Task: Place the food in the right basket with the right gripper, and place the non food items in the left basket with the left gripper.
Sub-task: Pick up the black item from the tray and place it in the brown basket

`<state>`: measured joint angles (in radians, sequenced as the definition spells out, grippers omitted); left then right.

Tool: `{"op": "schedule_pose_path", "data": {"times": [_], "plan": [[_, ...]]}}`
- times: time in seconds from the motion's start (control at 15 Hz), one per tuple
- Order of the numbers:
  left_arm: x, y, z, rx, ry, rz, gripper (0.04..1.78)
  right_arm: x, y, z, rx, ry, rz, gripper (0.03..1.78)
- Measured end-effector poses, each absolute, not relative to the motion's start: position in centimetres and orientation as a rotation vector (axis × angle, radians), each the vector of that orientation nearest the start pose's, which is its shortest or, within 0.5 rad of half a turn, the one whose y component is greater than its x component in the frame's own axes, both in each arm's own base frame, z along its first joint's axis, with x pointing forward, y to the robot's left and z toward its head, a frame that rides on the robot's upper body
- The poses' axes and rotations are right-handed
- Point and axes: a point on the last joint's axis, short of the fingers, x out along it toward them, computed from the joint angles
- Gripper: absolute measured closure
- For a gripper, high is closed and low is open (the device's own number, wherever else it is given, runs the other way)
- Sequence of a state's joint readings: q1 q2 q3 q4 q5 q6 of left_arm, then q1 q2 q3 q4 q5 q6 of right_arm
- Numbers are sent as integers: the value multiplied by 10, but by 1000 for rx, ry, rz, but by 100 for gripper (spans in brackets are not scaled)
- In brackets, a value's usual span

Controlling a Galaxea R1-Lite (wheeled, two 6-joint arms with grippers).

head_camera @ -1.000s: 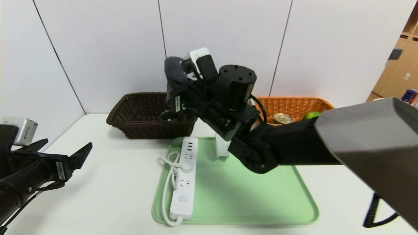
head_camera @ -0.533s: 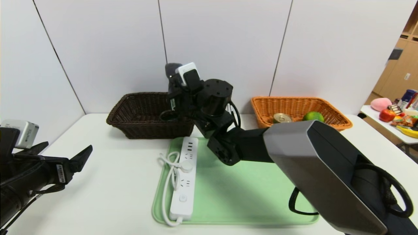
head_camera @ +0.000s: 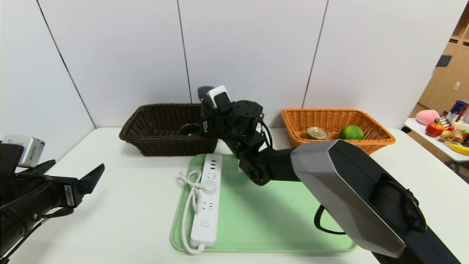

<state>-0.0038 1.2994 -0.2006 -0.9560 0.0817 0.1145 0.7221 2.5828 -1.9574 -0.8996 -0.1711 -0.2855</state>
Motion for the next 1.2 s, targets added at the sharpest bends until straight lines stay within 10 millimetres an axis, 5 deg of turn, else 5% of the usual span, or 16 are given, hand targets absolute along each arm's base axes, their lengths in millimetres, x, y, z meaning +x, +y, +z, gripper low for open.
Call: {"op": "schedule_pose_path", "data": {"times": [0.47, 0.8, 1.2], "plan": [[168, 1, 153, 120, 147, 70, 13, 407, 353, 146, -155, -330, 502, 156], [168, 1, 153, 120, 148, 69, 13, 404, 354, 150, -135, -366, 503, 87], [167, 1, 154, 120, 143, 70, 13, 400, 353, 164, -116, -394, 503, 45]]}}
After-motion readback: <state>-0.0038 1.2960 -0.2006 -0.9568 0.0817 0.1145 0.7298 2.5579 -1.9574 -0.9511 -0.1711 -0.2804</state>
